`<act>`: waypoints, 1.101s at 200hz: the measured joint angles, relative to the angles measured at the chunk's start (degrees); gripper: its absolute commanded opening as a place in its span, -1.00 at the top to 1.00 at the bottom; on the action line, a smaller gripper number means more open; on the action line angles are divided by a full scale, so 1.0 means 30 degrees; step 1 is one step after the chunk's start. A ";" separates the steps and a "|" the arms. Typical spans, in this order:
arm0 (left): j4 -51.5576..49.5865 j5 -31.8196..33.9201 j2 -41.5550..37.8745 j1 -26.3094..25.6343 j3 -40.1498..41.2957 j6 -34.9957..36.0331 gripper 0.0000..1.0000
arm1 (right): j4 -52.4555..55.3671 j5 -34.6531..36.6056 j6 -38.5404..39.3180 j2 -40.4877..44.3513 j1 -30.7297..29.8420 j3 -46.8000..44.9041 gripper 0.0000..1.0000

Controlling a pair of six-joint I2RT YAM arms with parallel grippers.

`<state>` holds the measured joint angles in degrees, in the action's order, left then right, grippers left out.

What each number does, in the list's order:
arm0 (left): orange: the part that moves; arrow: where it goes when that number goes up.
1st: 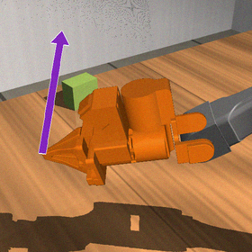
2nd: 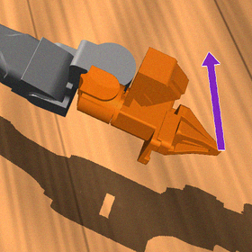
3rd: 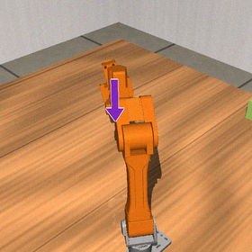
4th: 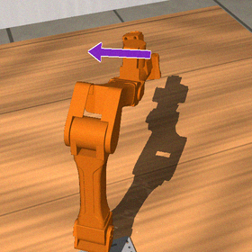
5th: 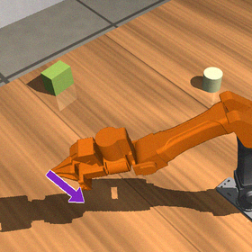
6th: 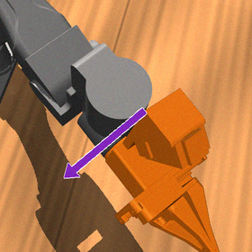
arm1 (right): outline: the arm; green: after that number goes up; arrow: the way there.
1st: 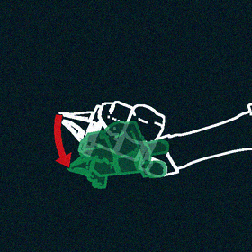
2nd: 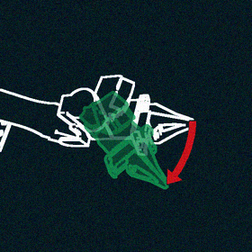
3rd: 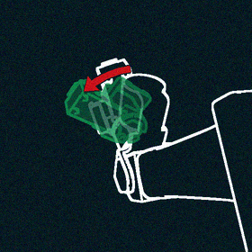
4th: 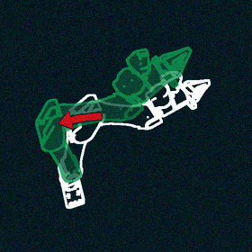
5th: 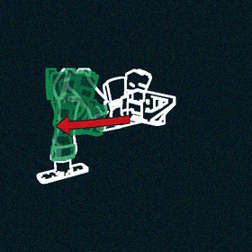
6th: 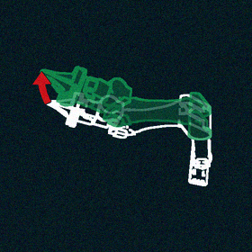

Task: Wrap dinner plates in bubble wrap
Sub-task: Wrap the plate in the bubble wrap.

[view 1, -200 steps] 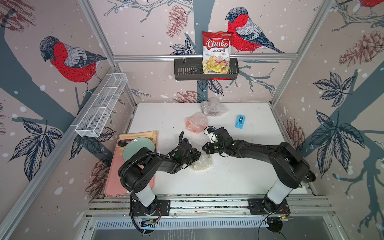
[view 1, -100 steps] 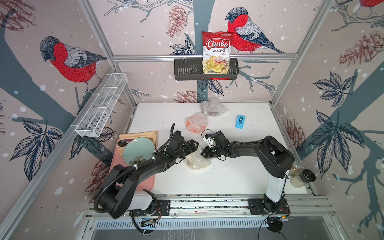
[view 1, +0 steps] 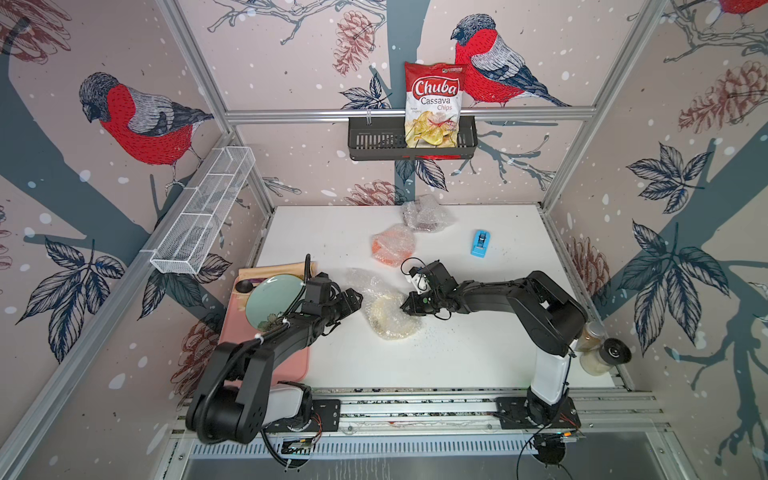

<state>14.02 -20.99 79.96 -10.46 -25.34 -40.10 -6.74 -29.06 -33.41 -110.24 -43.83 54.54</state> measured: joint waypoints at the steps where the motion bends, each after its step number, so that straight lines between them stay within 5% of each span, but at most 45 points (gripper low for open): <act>1: 0.0102 -0.0022 0.0095 0.0015 -0.0022 0.0007 -0.54 | -0.0007 0.0000 -0.0007 0.0000 0.0000 0.0000 1.00; 24: 0.4189 -0.1727 0.3169 0.0474 -0.0539 0.0357 -0.37 | -0.0036 0.0029 -0.0051 -0.0022 -0.0051 0.0015 1.00; 59: 0.9020 -0.3585 0.6885 0.1180 -0.1319 0.0568 0.31 | -0.0095 0.0073 -0.0277 -0.0117 -0.0131 0.0124 1.00; 77: 0.9129 -0.3570 0.7380 0.1202 -0.1727 0.1078 0.71 | -0.0095 0.0087 -0.0321 -0.0102 -0.0138 0.0124 1.00; 104: 0.9092 -0.3912 0.6091 0.1042 -0.1749 0.2142 1.00 | -0.0087 0.0124 -0.0459 0.0153 -0.0131 0.0138 1.00; 170: 0.7140 -0.2492 0.0911 -0.3672 -0.0903 0.7133 1.00 | 0.1122 0.0102 -0.1989 -0.0073 -0.0095 0.0918 1.00; 220: 0.7759 -0.2390 0.1661 -0.7373 0.1333 0.9894 0.93 | 0.0889 -0.0029 -0.3053 -0.0058 -0.0080 0.0444 1.00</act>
<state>37.30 -28.16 84.95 -32.58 -21.34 -10.41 -4.08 -29.15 -42.57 -110.41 -44.07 55.88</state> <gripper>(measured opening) 0.065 0.051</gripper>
